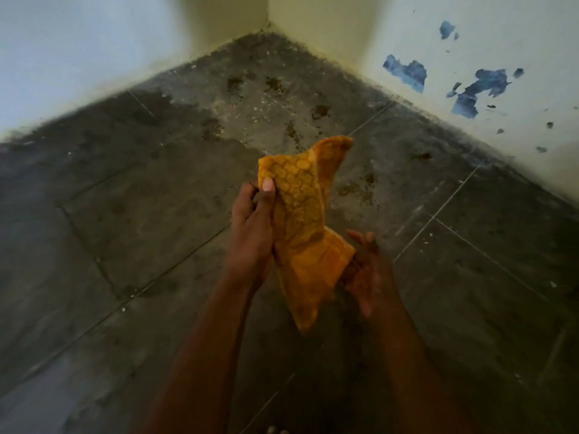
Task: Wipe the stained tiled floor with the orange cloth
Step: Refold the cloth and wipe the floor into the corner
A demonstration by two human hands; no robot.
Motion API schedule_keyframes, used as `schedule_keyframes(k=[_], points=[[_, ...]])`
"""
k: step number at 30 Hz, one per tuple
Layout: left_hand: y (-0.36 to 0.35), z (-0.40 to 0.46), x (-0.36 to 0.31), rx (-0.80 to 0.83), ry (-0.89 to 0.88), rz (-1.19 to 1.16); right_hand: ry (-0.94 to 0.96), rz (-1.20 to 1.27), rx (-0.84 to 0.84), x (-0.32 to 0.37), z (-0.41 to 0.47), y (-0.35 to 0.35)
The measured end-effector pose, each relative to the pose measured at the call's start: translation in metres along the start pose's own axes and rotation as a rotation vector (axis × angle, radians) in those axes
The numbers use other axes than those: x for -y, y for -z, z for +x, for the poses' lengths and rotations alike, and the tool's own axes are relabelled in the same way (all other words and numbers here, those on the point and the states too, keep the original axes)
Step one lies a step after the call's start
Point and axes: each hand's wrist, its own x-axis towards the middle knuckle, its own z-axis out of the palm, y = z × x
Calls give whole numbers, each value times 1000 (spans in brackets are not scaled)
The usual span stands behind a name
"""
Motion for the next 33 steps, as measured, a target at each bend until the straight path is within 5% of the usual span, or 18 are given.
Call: schedule_keyframes(k=[3, 8, 14, 19, 33], points=[[-5, 9, -9, 54, 67, 31, 170, -206, 81, 13, 20, 0], [-5, 22, -13, 132, 173, -2, 109, -213, 402, 33, 38, -9], [7, 38, 8, 40, 145, 133, -14, -302, 300, 38, 35, -12], [31, 31, 25, 307, 363, 277, 44, -195, 259, 47, 32, -13], [29, 56, 32, 177, -165, 604, 167, -246, 3, 62, 54, -22]])
